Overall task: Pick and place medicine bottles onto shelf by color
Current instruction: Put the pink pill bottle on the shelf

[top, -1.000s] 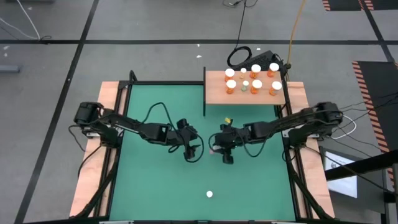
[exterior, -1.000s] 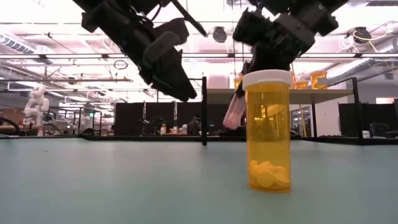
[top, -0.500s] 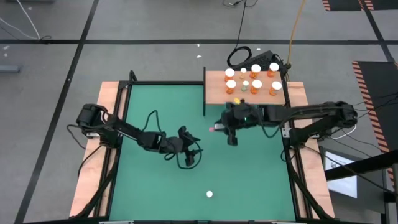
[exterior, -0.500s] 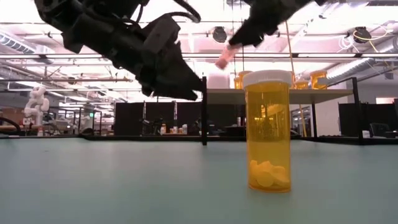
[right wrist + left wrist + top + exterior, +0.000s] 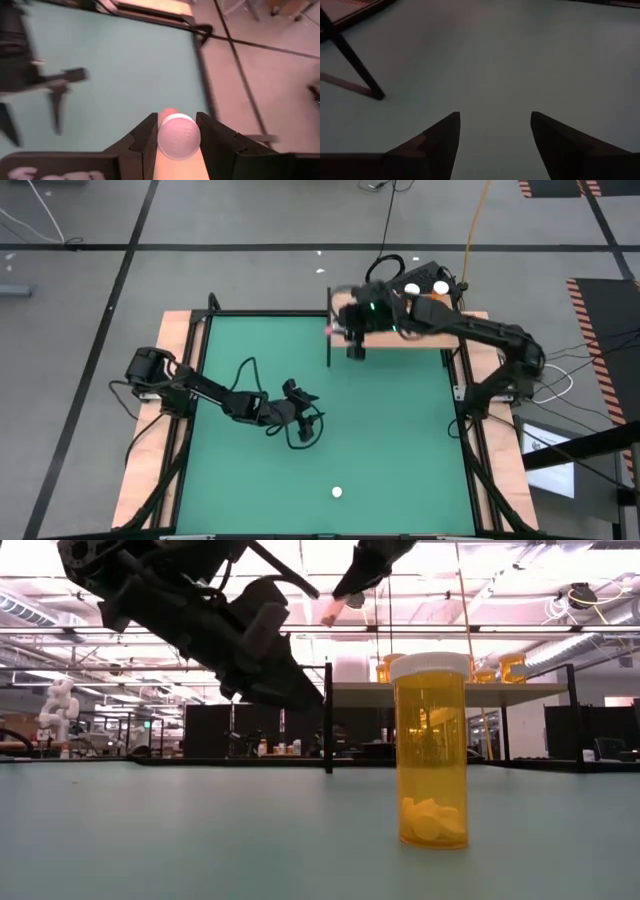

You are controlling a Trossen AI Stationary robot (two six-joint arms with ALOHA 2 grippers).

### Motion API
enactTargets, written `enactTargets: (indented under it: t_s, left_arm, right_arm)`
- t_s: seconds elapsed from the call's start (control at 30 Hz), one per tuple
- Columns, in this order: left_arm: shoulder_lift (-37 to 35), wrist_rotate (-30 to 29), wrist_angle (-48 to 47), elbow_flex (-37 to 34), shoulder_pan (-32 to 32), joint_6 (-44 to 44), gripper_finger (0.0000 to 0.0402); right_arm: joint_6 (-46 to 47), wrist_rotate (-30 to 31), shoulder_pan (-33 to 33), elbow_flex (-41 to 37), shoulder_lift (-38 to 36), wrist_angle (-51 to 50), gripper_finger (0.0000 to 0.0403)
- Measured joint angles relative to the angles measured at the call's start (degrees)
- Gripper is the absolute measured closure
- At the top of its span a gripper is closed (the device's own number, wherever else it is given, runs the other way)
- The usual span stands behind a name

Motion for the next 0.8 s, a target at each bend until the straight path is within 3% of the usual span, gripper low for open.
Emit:
enactTargets:
  t_s: [0.1,0.33,0.47,0.6,0.8]
  left_arm:
    - [1.31,-0.07,0.16,0.00,-0.17,-0.60,0.0158]
    - [5.98,-0.08,0.84,0.02,-0.59,-3.77,0.0158]
    - [8.43,-0.09,2.10,0.03,-0.42,-4.89,0.0158]
    - [9.74,-0.08,4.29,0.02,-0.24,-5.00,0.0158]
    - [9.72,-0.06,8.19,0.02,0.04,-4.41,0.0158]
  right_arm:
    - [-3.75,-0.56,-4.33,6.76,3.73,-2.53,0.0285]
    - [-7.52,-10.19,-14.42,22.07,12.91,-12.09,0.0285]
    - [-9.76,-10.49,-17.65,29.72,18.30,-19.20,0.0287]
    - [-11.45,-10.48,-19.86,34.41,22.56,-24.39,0.0287]
    - [-13.43,-10.41,-21.64,35.19,26.05,-29.12,0.0287]
